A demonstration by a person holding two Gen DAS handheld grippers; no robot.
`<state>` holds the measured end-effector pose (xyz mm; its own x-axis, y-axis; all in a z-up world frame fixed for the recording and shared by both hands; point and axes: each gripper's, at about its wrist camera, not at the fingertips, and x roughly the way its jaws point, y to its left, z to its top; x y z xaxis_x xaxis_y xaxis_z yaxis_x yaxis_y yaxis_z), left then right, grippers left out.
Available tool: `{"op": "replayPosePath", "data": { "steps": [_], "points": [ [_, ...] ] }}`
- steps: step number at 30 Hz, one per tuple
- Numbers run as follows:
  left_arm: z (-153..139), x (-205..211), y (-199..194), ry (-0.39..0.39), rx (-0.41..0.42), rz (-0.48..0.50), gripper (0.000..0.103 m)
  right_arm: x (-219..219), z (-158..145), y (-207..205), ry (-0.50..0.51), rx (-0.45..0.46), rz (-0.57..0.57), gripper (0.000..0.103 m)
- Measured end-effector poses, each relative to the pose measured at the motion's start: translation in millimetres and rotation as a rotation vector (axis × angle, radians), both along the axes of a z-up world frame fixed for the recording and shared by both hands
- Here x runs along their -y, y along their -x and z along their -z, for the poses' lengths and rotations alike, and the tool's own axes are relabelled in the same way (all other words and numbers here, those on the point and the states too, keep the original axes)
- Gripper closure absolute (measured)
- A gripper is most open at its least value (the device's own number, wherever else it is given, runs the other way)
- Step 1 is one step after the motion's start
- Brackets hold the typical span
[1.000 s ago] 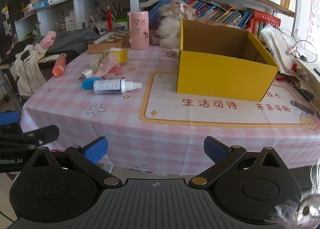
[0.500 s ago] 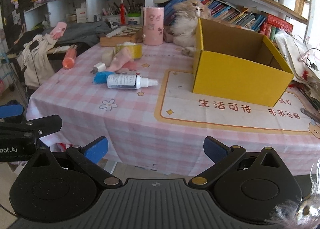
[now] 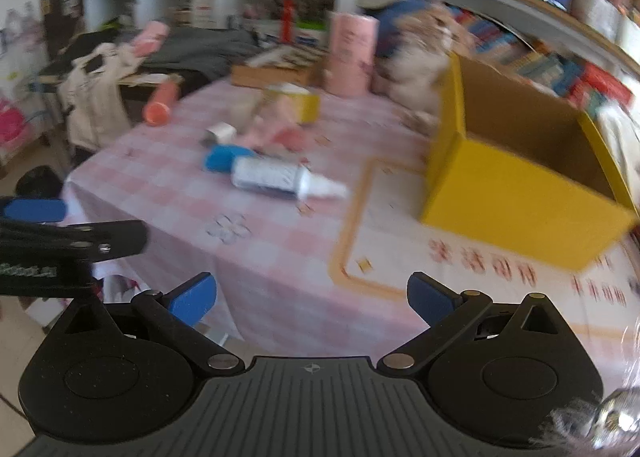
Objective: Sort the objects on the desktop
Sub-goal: 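Reach both tools toward the blue block and white spray bottle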
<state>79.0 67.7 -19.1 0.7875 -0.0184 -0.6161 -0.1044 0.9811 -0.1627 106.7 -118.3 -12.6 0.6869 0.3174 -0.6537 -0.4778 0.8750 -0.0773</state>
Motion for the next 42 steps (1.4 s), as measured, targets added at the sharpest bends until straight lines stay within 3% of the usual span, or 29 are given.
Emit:
{"op": "replayPosePath", "data": {
  "steps": [8,21,34,42],
  "points": [
    [-4.5,-9.5,-28.4,0.024,-0.020,-0.108,0.000,-20.3,1.1,-32.7,0.047,0.016,-0.143,0.000],
    [-13.7,-10.3,-59.8,-0.072,-0.066,-0.217,0.000,-36.4,13.2,-103.3,-0.022,-0.062,-0.162,0.000],
    [-16.0,-8.6,-83.7,-0.125,-0.109,-0.238,0.000,-59.9,33.7,-143.8,-0.028,-0.140,-0.207,0.000],
    [-15.5,-5.8,-94.0,-0.118,-0.114,-0.233,0.000,-69.2,41.7,-154.0,0.025,-0.087,-0.228,0.001]
  ]
}}
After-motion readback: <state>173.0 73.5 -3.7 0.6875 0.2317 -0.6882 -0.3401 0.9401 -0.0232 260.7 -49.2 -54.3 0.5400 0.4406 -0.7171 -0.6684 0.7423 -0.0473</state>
